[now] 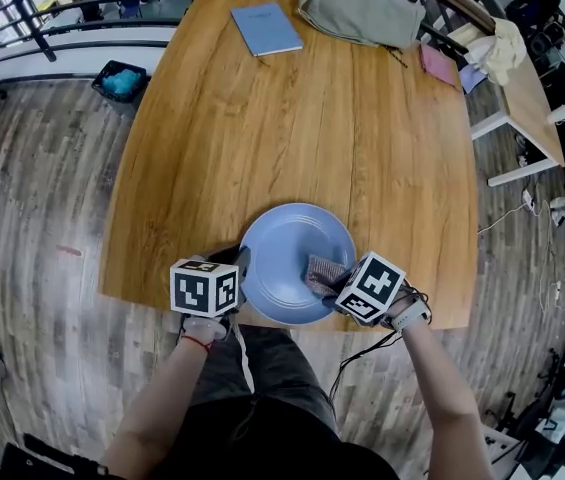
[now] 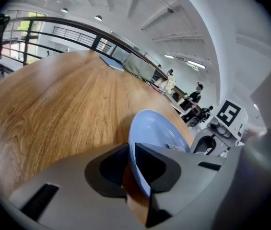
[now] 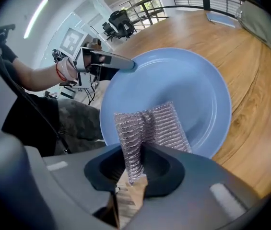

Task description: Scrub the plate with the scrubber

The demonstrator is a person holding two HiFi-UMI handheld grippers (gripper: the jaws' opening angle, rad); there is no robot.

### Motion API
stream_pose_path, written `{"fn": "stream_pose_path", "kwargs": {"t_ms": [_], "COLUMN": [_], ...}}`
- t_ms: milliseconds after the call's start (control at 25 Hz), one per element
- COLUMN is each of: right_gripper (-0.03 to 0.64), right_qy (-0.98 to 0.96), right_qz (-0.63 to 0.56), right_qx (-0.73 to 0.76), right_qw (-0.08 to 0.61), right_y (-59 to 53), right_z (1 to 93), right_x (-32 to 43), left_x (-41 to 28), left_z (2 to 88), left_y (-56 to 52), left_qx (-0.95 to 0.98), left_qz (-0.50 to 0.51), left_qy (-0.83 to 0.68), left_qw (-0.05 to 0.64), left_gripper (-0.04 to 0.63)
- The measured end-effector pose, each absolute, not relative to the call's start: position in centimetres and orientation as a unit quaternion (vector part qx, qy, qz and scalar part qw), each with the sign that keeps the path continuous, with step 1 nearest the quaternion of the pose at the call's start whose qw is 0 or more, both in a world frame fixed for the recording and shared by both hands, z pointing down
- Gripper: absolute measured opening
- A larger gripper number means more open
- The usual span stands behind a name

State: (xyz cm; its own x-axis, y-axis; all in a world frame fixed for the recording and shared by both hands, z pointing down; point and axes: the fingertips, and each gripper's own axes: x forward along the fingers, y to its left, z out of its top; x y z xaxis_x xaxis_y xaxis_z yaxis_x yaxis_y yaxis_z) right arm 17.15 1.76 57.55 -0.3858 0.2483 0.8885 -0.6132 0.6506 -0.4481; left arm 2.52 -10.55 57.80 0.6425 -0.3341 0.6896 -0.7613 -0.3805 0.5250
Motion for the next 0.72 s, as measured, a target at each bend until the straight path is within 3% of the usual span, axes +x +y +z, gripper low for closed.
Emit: {"fn": "stream_pose_path", "kwargs": {"t_ms": [80, 240, 520, 600, 720], "right_gripper": [0.089, 0.089, 0.089, 0.089, 0.089], "right_qy": [-0.726, -0.723, -0.721, -0.721, -0.725], "right_qz": [0.4, 0.394, 0.397, 0.4, 0.405], "right_qx": [0.118, 0.112, 0.075, 0.051, 0.013], "right_qw": [0.547, 0.557, 0.563, 0.563, 0.557], "right_y": [1.8, 1.6, 2.4, 3.0, 4.0], "right_z": [57.7, 57.8, 57.6, 57.4, 57.2], "right_x": [17.1, 17.0, 16.2, 15.6, 14.1], "left_x": [2.6, 1.2, 0.6, 1.3, 1.5], "left_z": [57.2, 56.1, 56.9, 56.4, 56.2], "left_y": [-10.2, -9.0, -3.8, -3.4, -3.3], "left_qx": [0.809, 0.83, 0.833, 0.84, 0.837], "left_qz": [0.241, 0.249, 0.292, 0.292, 0.28], "left_qy": [-0.316, -0.278, -0.206, -0.197, -0.198], "left_qw": [0.433, 0.414, 0.422, 0.412, 0.427], "left_gripper": [0.105, 0.16, 0.158, 0.082, 0.069]}}
